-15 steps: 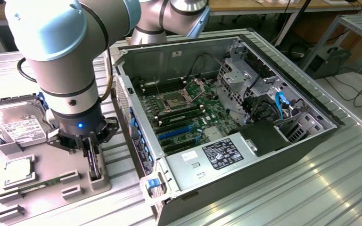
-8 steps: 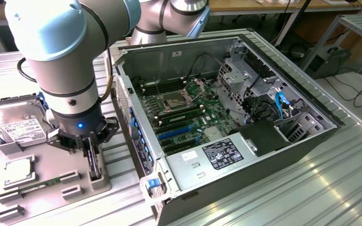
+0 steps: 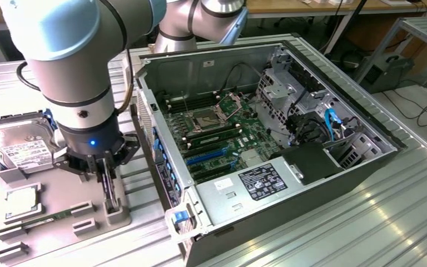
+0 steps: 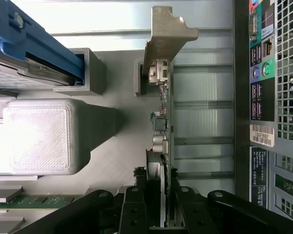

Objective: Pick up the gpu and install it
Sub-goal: 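Pick up the gpu and move the gpu toward the slot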

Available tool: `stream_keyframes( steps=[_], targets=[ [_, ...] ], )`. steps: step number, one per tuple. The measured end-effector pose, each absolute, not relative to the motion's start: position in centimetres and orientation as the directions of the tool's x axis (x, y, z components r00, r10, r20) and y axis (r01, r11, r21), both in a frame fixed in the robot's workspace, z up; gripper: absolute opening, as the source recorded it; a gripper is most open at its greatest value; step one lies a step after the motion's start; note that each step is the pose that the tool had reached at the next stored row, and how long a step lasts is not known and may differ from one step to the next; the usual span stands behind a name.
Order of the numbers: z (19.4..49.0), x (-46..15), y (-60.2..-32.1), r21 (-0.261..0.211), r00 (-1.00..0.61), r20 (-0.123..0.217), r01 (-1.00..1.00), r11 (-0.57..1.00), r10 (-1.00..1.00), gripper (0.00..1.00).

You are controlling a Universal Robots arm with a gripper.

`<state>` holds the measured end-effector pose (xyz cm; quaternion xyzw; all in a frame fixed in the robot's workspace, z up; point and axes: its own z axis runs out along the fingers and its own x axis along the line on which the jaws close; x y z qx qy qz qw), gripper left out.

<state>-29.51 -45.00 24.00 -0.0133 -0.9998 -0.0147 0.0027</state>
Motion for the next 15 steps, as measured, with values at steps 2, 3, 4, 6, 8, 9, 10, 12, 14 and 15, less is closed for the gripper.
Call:
stream_keyframes(
  steps=[2,3,4,6,8,9,10,12,14,15],
  targets=[
    [24.4,-29.5,-45.0,0.029,-1.000,0.006,0.027,0.999,0.027,0.27],
    [24.6,-29.5,-45.0,0.029,-1.000,0.006,0.027,0.999,0.026,0.27],
    [24.8,-29.5,-45.0,0.029,-1.000,0.006,0.027,0.999,0.026,0.27],
    [25.1,-29.5,-45.0,0.029,-1.000,0.006,0.027,0.999,0.026,0.27],
    [25.5,-29.5,-45.0,0.029,-1.000,0.006,0.027,0.999,0.026,0.27],
    [25.7,-29.5,-45.0,0.029,-1.000,0.006,0.027,0.999,0.026,0.27],
    [25.9,-29.5,-45.0,0.029,-1.000,0.006,0.027,0.999,0.026,0.27],
    [26.1,-29.5,-45.0,0.030,-1.000,0.006,0.027,0.999,0.026,0.27],
    [26.6,-29.5,-45.0,0.030,-1.000,0.006,0.027,0.999,0.026,0.27],
    [26.7,-29.5,-45.0,0.030,-1.000,0.006,0.027,0.999,0.026,0.27]
  ],
)
